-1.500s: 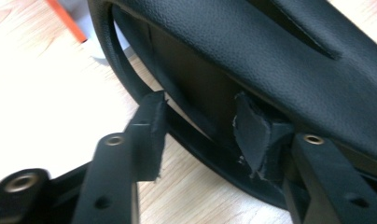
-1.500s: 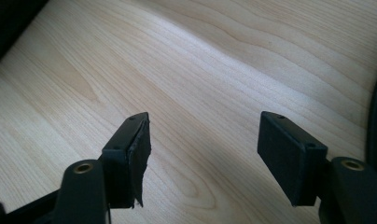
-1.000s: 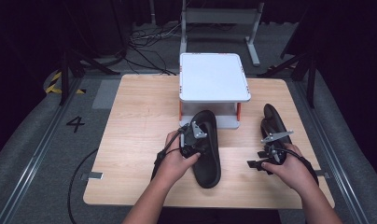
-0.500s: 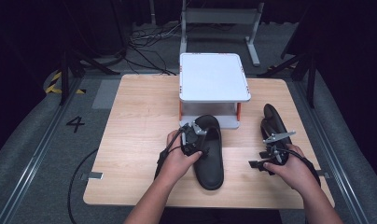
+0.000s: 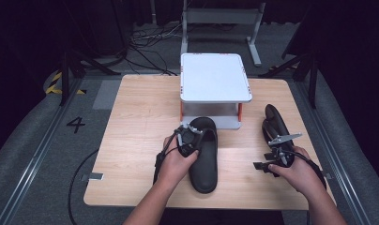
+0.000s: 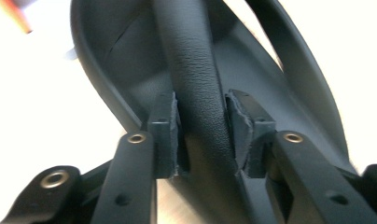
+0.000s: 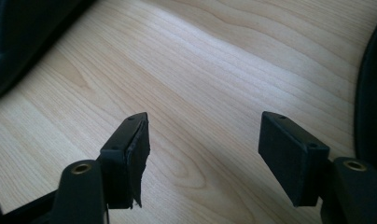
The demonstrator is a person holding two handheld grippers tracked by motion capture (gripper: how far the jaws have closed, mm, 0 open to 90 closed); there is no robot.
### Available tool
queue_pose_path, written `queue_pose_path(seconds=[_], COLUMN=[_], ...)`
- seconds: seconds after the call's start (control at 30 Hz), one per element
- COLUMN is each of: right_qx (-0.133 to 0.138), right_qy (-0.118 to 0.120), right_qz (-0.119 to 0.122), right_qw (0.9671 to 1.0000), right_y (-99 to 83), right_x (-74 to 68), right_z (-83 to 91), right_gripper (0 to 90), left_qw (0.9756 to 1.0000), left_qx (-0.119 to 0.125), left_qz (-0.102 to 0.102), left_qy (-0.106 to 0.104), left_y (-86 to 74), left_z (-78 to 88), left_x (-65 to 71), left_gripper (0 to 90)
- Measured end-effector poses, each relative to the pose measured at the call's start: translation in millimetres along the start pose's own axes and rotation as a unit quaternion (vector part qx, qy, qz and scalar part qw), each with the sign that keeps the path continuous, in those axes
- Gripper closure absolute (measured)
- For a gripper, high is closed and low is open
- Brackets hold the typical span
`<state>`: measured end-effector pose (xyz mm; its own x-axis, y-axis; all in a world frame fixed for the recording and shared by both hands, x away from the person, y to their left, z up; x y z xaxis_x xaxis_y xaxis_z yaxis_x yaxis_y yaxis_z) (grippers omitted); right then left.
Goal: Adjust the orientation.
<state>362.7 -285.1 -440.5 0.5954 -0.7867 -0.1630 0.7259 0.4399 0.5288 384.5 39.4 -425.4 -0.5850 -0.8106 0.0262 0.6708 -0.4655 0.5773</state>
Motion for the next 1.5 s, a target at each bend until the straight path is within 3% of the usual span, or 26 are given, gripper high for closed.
queue_pose_path(seconds=[0.07,0.23,0.3,0.4,0.53,0.67,0.73,0.9,0.97,1.07,1.17,1.23,1.33,1.43,1.5], right_qx=[-0.002,-0.002,0.000,0.000,-0.002,0.000,0.000,0.004,0.006,0.008,0.021,0.029,0.031,0.041,0.066], right_qy=[0.002,0.007,0.007,0.009,0.011,0.010,0.008,0.006,0.004,0.004,0.003,0.002,0.001,-0.001,-0.014], right_qz=[0.004,0.011,0.014,0.019,0.019,0.019,0.016,0.012,0.012,0.013,0.015,0.017,0.028,0.035,0.042], right_qw=[1.0000,0.9999,0.9999,0.9998,0.9998,0.9998,0.9998,0.9999,0.9999,0.9999,0.9997,0.9994,0.9991,0.9985,0.9968], right_y=[2.8,7.8,9.0,11.5,11.6,10.6,9.4,8.0,8.0,7.7,8.8,10.0,11.8,13.7,18.0], right_x=[-1.5,-4.7,-5.3,-5.8,-6.2,-5.5,-4.4,-3.1,-3.1,-2.6,-2.7,-3.7,-7.7,-10.3,-9.3], right_z=[-2.1,-4.5,-5.0,-6.0,-6.8,-5.7,-3.6,-1.1,-0.8,1.3,4.0,4.9,3.3,5.4,16.3], right_gripper=[35.0,34.9,34.8,34.8,34.8,34.8,34.8,34.8,34.8,34.8,35.7,38.0,39.2,41.4,41.4], left_qw=[0.9999,0.9991,0.9990,0.9974,0.9960,0.9951,0.9941,0.9935,0.9938,0.9957,0.9969,0.9953,0.9928,0.9908,0.9898], left_qx=[-0.009,-0.025,-0.030,-0.065,-0.085,-0.097,-0.106,-0.111,-0.107,-0.091,-0.076,-0.087,-0.105,-0.121,-0.128], left_qz=[-0.003,0.032,0.034,0.029,0.026,0.022,0.017,0.008,0.007,0.004,0.010,0.014,0.018,0.002,-0.009], left_qy=[0.010,0.008,0.006,0.011,0.007,0.005,-0.009,-0.026,-0.027,-0.013,0.017,0.040,0.054,0.062,0.062], left_y=[-4.9,-23.6,-25.9,-28.0,-29.1,-30.6,-31.2,-29.7,-29.5,-28.5,-29.7,-33.4,-39.7,-43.9,-50.2], left_z=[5.1,11.6,12.7,20.4,22.5,25.3,30.3,33.3,34.0,38.7,41.3,40.7,38.8,37.8,36.5], left_x=[0.6,1.0,2.0,9.2,13.4,19.8,31.1,35.8,33.0,18.8,-1.4,-14.3,-28.6,-35.9,-41.6], left_gripper=[68.4,70.6,67.5,60.7,56.7,51.5,48.5,44.9,41.0,38.9,38.4,38.9,40.5,41.2,41.5])
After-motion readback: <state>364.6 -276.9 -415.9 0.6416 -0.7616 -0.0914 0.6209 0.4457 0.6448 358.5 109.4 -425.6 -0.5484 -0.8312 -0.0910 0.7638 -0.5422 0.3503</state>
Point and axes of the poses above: each handheld gripper's, and its own axes: z roughly backward along the jaws, y roughly out of its top, x roughly to its right, the point moved 1 cm from there along -z, roughly forward along the jaws, and after that the axes turned 2 degrees about y, right-handed, at the moved point
